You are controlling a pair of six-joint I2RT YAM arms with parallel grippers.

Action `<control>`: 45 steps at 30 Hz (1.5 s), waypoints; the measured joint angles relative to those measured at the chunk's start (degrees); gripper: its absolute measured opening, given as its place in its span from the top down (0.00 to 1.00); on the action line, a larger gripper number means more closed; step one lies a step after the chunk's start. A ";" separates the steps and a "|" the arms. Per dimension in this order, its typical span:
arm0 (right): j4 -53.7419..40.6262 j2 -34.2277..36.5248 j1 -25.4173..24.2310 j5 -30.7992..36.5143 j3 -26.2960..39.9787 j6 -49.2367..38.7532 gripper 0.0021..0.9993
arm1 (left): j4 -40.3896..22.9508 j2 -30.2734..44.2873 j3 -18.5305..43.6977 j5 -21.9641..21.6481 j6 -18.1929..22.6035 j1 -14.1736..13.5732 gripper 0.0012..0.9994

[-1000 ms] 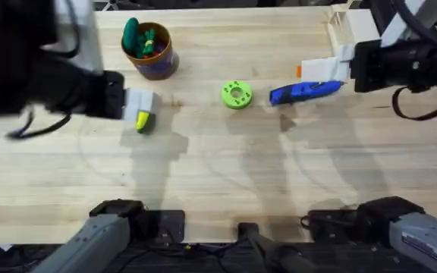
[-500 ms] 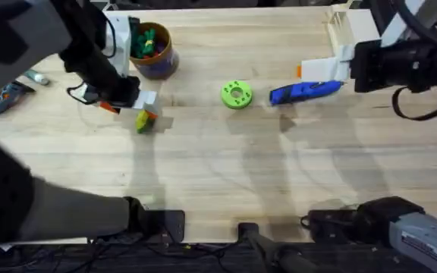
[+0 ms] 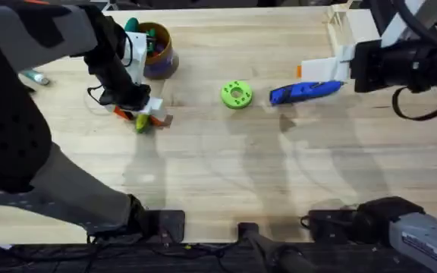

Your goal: Pick up the gripper from the table and insert it into the empty holder that is missing its gripper. Then pick up a screw, insert it into the mounting hole, and use the screwdriver to tighten it. Finally, clean up the table by picking up the vegetable and placing it into the bucket.

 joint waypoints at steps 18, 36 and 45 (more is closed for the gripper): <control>-0.02 0.00 0.00 0.00 -0.02 0.00 0.01 | -2.49 0.08 1.39 1.75 -0.07 0.00 0.97; -0.04 0.00 0.00 0.00 -0.02 0.00 0.01 | -9.43 -10.59 35.57 1.34 -9.08 -0.13 0.97; 0.00 0.00 0.00 0.00 -0.02 0.00 0.01 | -0.91 -2.42 36.15 1.32 -13.23 -4.46 0.97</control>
